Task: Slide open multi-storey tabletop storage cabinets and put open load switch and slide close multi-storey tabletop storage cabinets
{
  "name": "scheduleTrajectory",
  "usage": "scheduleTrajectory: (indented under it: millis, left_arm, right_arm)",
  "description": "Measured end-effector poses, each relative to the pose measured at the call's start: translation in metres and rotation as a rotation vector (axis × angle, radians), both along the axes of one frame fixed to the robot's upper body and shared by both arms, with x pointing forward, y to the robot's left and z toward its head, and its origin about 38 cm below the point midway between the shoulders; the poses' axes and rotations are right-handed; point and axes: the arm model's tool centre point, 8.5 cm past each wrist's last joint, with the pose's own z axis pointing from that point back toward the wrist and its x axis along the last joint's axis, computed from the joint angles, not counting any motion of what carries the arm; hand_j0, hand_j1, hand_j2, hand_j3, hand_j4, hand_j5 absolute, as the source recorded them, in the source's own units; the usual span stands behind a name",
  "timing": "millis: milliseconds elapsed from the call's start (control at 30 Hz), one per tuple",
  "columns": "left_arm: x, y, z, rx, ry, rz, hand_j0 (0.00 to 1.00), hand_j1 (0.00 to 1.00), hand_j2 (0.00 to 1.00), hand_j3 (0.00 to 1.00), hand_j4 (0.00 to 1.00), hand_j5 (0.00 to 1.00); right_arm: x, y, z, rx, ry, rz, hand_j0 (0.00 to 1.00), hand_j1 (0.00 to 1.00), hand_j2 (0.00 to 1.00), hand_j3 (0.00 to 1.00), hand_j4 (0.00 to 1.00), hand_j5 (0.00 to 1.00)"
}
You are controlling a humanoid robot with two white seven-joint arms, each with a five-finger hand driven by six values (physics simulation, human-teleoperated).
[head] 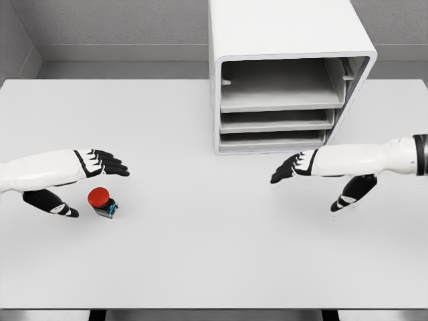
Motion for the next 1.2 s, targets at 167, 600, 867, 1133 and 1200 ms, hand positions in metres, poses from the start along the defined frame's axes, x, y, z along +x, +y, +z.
scheduleTrajectory:
  millis: [167,600,867,1133,1200]
  left_arm:
    - [0.0,-0.001,-0.003,0.021,-0.01,-0.004,1.0,1.0,1.0,1.0,1.0,1.0]
    - [0.0,-0.02,-0.025,0.046,-0.03,-0.035,1.0,1.0,1.0,1.0,1.0,1.0]
    - [0.004,-0.019,-0.036,0.074,-0.028,-0.024,1.0,1.0,1.0,1.0,1.0,1.0]
    - [0.007,-0.017,-0.039,0.113,-0.042,-0.019,1.0,1.0,1.0,1.0,1.0,1.0]
    - [0.007,-0.018,-0.04,0.13,-0.053,-0.023,1.0,1.0,1.0,1.0,1.0,1.0]
  right_arm:
    - [0.007,0.004,0.014,0.009,-0.038,0.005,1.0,1.0,1.0,1.0,1.0,1.0]
    - [0.036,0.023,0.05,0.06,-0.149,0.015,1.0,1.0,1.0,1.0,1.0,1.0]
    - [0.071,0.026,0.041,0.031,-0.134,-0.102,1.0,1.0,1.0,1.0,1.0,1.0]
    - [0.092,0.019,0.035,0.01,-0.106,-0.21,1.0,1.0,1.0,1.0,1.0,1.0]
    - [0.096,0.025,0.036,0.0,-0.111,-0.216,1.0,1.0,1.0,1.0,1.0,1.0]
